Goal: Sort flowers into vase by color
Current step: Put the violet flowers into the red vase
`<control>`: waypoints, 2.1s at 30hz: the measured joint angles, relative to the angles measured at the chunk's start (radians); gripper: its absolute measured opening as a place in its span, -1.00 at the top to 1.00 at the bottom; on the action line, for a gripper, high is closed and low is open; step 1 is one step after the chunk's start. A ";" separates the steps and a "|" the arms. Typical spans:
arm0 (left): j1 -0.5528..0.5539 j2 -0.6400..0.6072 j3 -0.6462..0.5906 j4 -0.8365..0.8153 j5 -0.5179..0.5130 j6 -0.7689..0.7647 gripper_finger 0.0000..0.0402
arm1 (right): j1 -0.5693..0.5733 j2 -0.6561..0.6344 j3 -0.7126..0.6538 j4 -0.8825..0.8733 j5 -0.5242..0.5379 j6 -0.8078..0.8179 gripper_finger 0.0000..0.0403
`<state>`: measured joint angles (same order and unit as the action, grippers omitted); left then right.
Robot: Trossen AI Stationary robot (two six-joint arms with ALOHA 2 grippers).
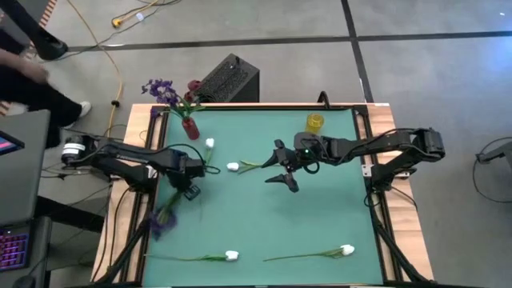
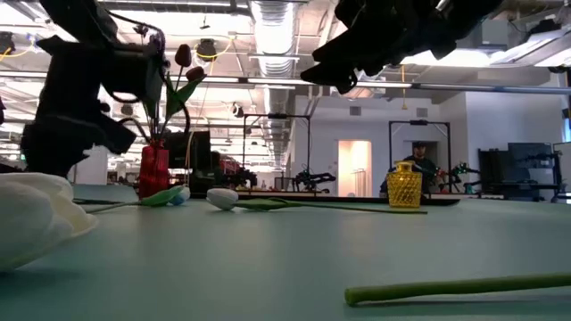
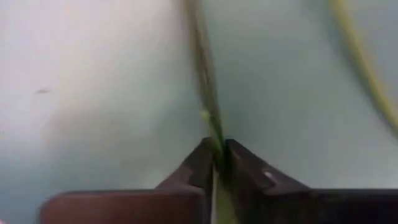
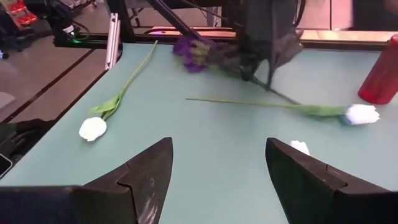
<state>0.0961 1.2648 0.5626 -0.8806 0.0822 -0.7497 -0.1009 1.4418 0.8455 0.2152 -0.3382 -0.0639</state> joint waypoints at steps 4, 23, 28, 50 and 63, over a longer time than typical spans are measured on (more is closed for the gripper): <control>0.000 -0.033 0.025 0.001 -0.012 0.029 0.96 | 0.000 0.000 0.000 -0.014 0.000 -0.003 -0.41; -0.071 -0.183 0.105 0.560 -0.050 0.194 1.00 | 0.164 0.041 0.002 0.094 0.187 -0.743 -0.41; -0.086 -0.122 0.104 0.715 -0.036 0.118 1.00 | 0.241 0.095 0.012 0.214 0.410 -0.981 -0.41; -0.110 0.009 0.104 0.903 0.090 -0.034 1.00 | 0.289 0.415 0.184 0.344 0.874 -1.419 -0.38; -0.110 0.012 0.104 0.899 0.097 -0.007 1.00 | 0.293 0.414 0.186 0.347 0.894 -1.411 0.53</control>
<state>-0.0139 1.2770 0.6666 0.0181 0.1795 -0.7564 0.1917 1.8557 1.0313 0.5626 0.5560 -1.4750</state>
